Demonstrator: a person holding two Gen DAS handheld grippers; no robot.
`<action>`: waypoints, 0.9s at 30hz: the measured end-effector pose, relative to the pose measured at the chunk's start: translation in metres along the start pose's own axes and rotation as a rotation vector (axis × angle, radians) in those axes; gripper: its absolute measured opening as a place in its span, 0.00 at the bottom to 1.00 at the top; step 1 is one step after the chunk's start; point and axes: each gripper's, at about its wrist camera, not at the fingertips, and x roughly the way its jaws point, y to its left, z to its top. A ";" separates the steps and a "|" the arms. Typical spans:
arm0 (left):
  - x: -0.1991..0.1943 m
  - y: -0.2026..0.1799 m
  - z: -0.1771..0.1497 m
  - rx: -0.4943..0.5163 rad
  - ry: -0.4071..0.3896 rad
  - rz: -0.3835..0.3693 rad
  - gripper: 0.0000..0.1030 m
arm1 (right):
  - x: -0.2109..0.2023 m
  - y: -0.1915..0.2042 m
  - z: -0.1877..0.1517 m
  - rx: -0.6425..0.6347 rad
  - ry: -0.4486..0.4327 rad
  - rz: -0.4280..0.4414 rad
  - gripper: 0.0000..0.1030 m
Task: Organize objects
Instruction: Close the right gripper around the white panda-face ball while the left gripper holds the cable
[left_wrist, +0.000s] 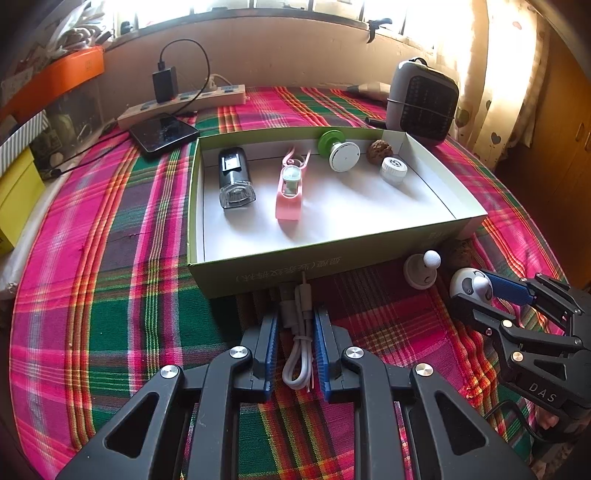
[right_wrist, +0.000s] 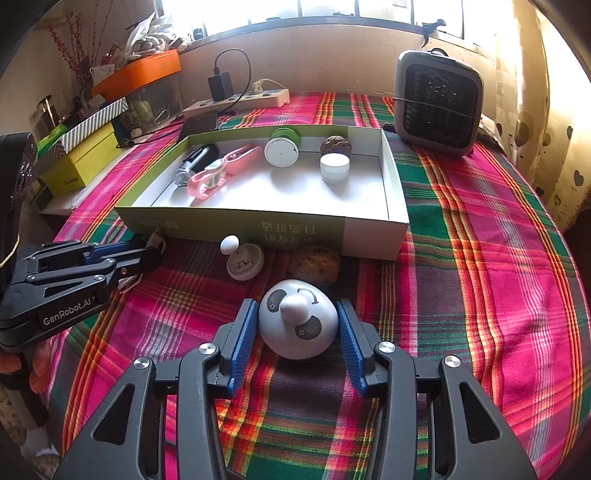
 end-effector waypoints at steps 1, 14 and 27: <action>0.000 0.000 0.000 0.000 0.000 0.000 0.16 | 0.000 0.000 0.000 -0.001 0.000 -0.001 0.43; 0.000 0.000 0.000 0.000 0.000 0.002 0.16 | -0.001 -0.001 -0.001 -0.003 -0.001 -0.003 0.42; -0.003 0.000 0.000 -0.009 0.004 -0.003 0.16 | -0.002 0.002 0.000 -0.003 -0.005 0.003 0.42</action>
